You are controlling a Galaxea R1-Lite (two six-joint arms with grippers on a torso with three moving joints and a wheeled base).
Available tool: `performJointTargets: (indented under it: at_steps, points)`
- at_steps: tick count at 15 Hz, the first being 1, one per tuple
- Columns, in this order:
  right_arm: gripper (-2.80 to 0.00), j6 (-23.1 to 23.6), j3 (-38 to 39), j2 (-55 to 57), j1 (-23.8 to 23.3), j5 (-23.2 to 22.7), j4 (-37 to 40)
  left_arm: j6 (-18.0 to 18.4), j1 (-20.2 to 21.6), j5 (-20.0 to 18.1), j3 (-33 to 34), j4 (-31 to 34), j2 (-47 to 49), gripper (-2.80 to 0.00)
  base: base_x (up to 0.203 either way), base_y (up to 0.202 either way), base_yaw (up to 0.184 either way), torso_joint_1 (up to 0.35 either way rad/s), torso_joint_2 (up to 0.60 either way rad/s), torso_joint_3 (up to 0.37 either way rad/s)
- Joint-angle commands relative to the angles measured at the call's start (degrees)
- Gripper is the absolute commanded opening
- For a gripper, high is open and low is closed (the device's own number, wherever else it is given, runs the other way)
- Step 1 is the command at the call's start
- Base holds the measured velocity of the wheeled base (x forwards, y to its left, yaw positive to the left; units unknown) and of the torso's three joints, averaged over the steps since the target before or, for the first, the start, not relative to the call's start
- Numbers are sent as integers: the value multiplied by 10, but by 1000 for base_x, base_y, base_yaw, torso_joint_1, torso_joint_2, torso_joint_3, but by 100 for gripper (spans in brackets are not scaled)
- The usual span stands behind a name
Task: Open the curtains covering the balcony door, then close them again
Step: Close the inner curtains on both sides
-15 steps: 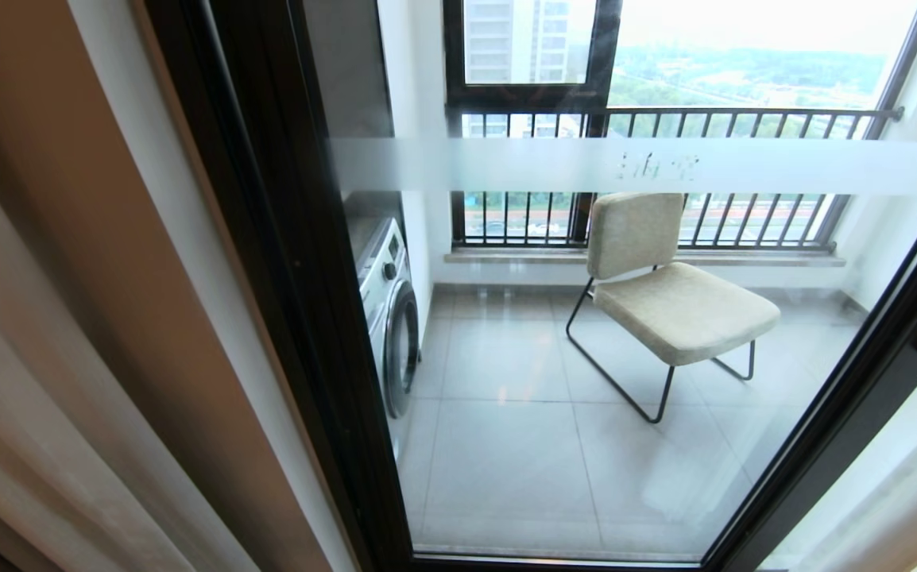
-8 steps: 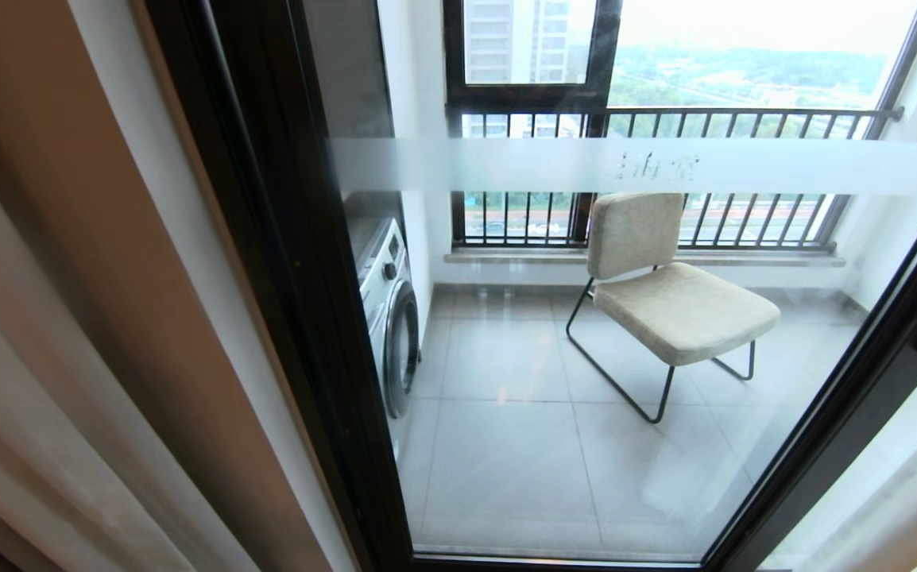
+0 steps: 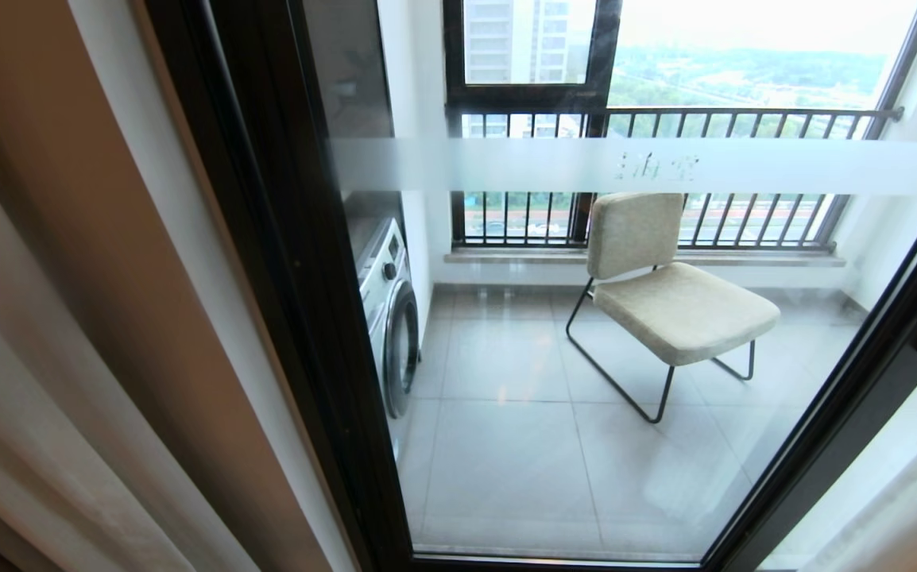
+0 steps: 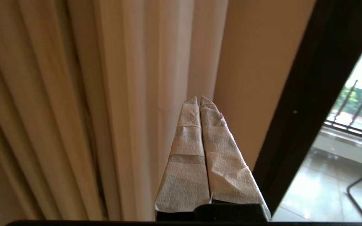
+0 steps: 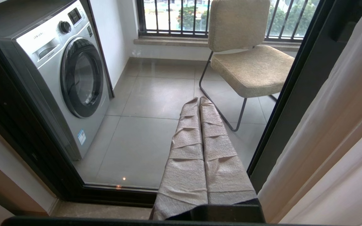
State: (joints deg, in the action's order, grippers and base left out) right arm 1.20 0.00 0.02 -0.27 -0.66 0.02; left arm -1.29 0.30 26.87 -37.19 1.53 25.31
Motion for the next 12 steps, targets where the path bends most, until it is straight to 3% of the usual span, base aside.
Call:
performJointTargets:
  at_steps: [1,2,8,12]
  points:
    - [-280,0,0,0,0,0,0,-1,0,34,-35,-1,78,-79,0,0,0,0,0,0]
    - [-280,0,0,0,0,0,1,-4,1,42,-43,-5,97,0,0,0,0,0,0,0]
    - [-280,0,0,0,0,0,0,-54,5,72,-73,-42,192,0,0,0,0,0,0,0]
    - [-280,0,0,0,0,0,0,-75,62,68,-113,-43,268,0,0,0,0,0,0,0]
